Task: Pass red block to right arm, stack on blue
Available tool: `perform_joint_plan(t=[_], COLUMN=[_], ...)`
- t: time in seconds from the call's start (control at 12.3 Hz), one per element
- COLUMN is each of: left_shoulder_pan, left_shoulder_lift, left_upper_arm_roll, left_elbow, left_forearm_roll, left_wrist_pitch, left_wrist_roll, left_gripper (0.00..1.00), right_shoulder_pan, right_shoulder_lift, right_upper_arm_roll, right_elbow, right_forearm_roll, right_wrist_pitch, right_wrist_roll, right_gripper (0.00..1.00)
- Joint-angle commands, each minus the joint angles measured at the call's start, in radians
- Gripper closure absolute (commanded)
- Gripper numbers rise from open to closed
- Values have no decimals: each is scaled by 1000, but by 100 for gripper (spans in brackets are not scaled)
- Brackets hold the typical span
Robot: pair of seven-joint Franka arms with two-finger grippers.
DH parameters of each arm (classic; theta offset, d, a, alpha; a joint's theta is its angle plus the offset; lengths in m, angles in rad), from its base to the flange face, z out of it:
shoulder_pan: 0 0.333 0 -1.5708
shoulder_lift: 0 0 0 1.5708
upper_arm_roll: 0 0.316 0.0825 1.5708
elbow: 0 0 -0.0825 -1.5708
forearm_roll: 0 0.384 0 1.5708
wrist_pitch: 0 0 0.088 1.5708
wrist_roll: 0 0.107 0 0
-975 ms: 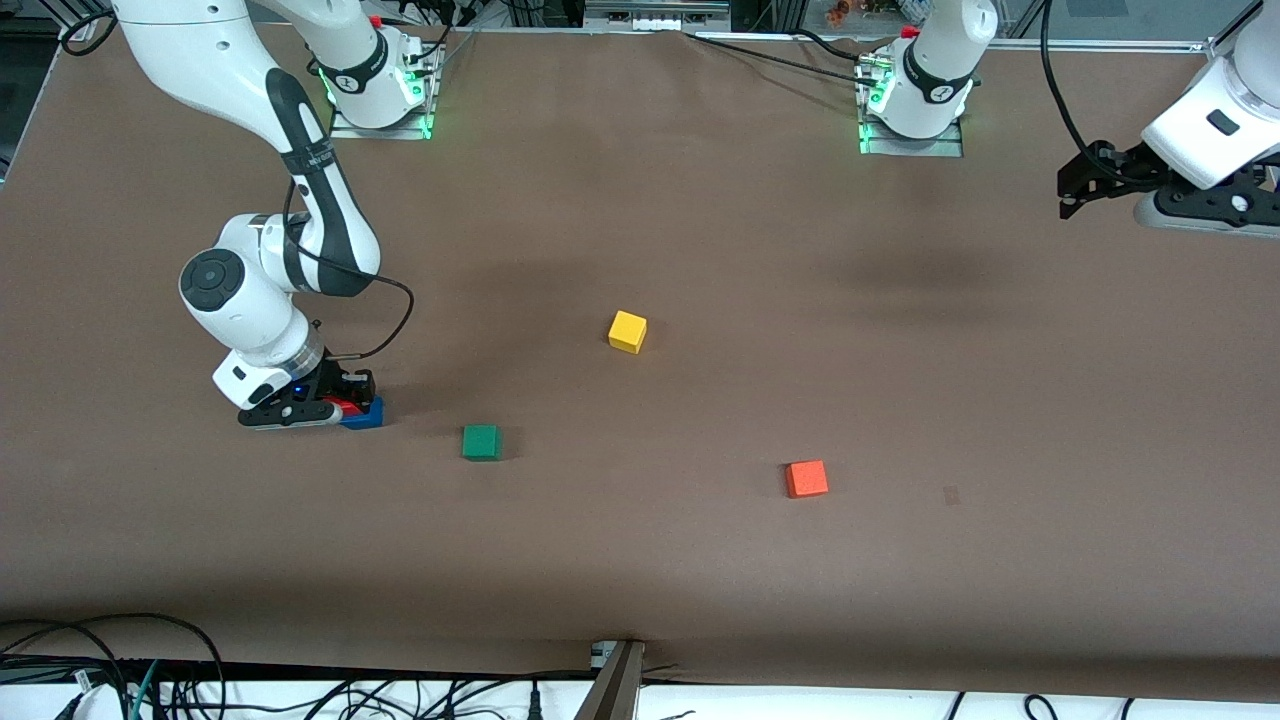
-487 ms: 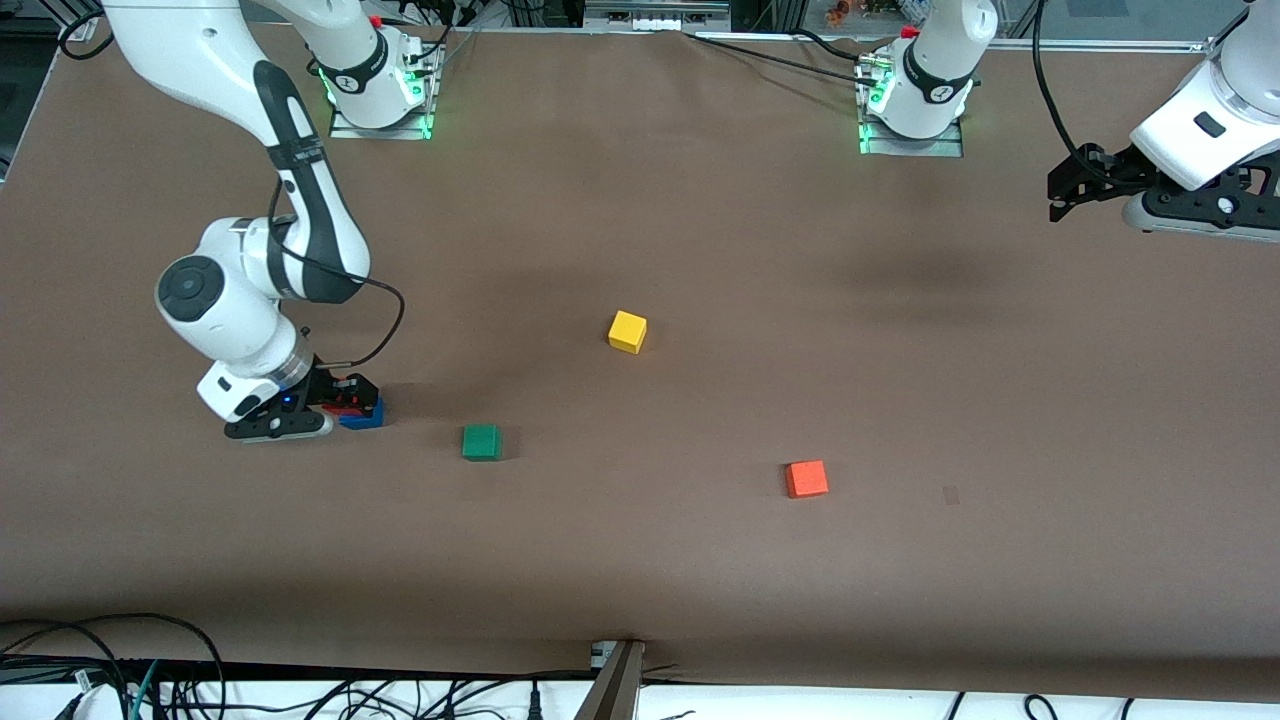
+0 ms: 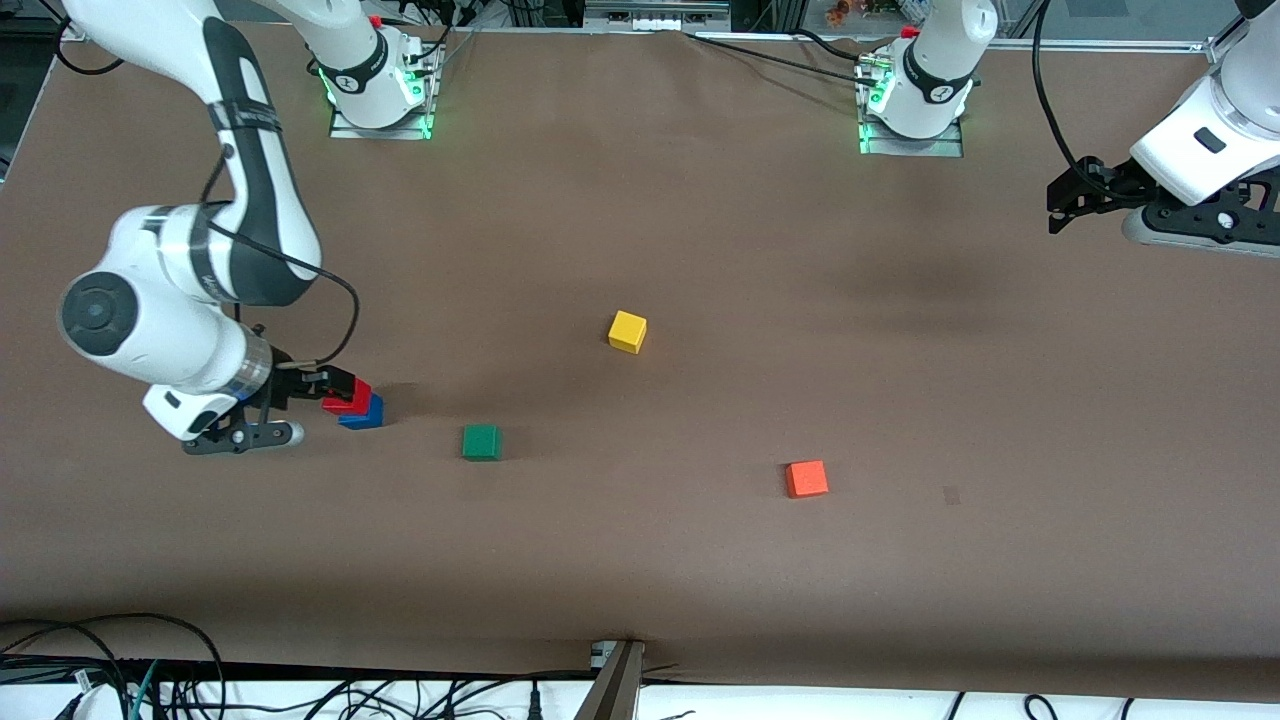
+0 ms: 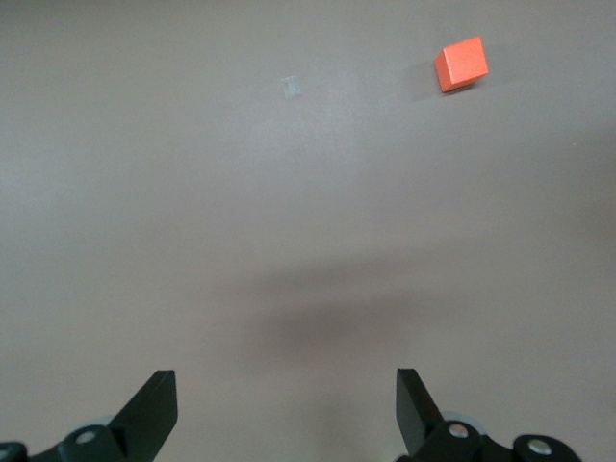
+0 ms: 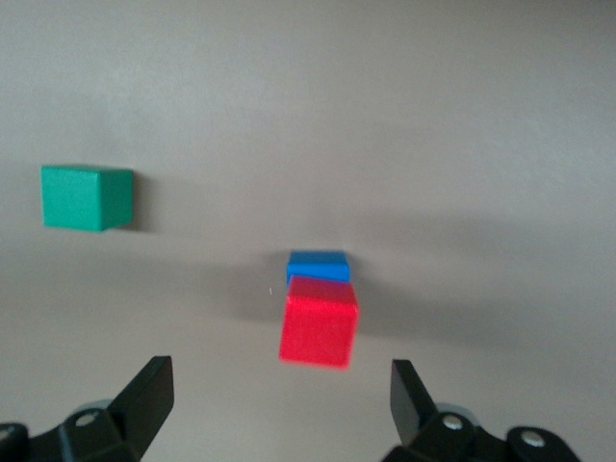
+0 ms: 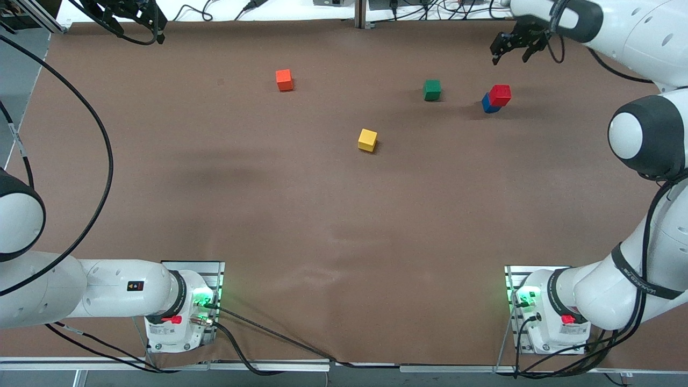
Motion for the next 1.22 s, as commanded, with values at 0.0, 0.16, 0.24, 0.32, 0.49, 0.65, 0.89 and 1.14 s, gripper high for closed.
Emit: perform_joint_plan(t=[0.0, 0.16, 0.24, 0.32, 0.49, 0.65, 0.89, 1.14], left_shoulder_pan=[4, 4, 4, 4, 4, 7, 10, 11], left_shoulder_lift=[17, 24, 28, 29, 32, 31, 34, 34], left_upper_arm_roll=[-6, -6, -6, -6, -6, -4, -4, 0], left_elbow=[40, 46, 49, 51, 51, 51, 60, 62], left_forearm_roll=[-20, -17, -19, -20, -19, -20, -19, -19], left_wrist_pitch=[-24, -24, -24, -23, -24, -24, -24, -26], left_wrist_roll=[17, 17, 17, 18, 18, 18, 18, 18], left_gripper=[0, 0, 0, 0, 0, 0, 0, 0], right_shoulder_pan=[-8, -13, -32, -49, -142, -242, -267, -295], right_shoulder_lift=[-1, -10, -36, -73, -171, -258, -353, -381], right_upper_arm_roll=[-26, -42, -33, -5, 96, 176, 252, 276], right_elbow=[165, 259, 280, 278, 223, 215, 192, 184], right_forearm_roll=[-14, -15, -12, -15, -38, -93, -234, -233], right_wrist_pitch=[-258, -414, -471, -498, -516, -541, -570, -605], right_wrist_roll=[16, 17, 17, 17, 10, 9, 9, -3], right_gripper=[0, 0, 0, 0, 0, 0, 0, 0])
